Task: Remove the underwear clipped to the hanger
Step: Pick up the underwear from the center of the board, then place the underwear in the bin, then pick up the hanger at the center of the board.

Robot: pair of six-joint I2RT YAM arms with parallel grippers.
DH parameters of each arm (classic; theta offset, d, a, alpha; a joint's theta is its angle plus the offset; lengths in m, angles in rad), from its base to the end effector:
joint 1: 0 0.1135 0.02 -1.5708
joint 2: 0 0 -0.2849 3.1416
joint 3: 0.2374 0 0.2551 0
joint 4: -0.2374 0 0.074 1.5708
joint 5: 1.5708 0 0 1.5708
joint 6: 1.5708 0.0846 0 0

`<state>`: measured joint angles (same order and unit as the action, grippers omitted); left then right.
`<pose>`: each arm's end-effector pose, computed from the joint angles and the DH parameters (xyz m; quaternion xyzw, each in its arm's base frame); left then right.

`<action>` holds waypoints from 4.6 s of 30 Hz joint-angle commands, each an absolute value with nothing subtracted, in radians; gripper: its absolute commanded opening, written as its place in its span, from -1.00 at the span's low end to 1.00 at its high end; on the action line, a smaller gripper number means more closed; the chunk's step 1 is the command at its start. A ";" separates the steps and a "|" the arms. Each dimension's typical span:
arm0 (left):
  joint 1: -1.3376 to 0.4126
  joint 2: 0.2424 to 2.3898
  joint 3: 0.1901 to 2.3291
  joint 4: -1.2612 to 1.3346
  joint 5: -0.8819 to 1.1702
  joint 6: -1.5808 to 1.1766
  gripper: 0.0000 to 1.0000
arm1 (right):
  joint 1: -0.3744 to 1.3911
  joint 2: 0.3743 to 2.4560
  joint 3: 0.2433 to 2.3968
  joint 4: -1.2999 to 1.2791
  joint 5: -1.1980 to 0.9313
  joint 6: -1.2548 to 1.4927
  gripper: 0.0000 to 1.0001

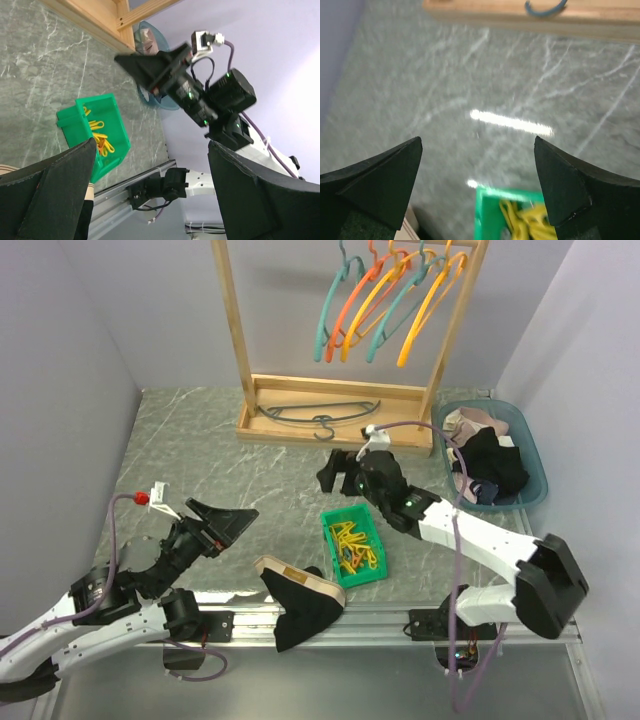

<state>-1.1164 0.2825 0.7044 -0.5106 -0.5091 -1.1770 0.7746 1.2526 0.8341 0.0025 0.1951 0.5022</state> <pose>0.0789 -0.0675 0.3361 -0.1915 0.7085 -0.5190 0.4382 0.2440 0.2159 0.2747 -0.0605 0.8334 0.2582 0.4849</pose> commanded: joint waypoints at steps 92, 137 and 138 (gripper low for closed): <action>-1.117 0.334 0.772 -0.560 -0.537 -1.126 0.99 | -0.140 1.579 1.638 -0.463 0.594 0.581 0.96; -1.117 0.141 0.669 -0.569 -0.509 -1.169 0.99 | 0.293 2.066 1.368 0.363 -0.687 1.253 0.29; -1.117 0.138 0.670 -0.571 -0.509 -1.172 0.99 | 0.296 2.080 1.368 0.367 -0.677 1.261 0.29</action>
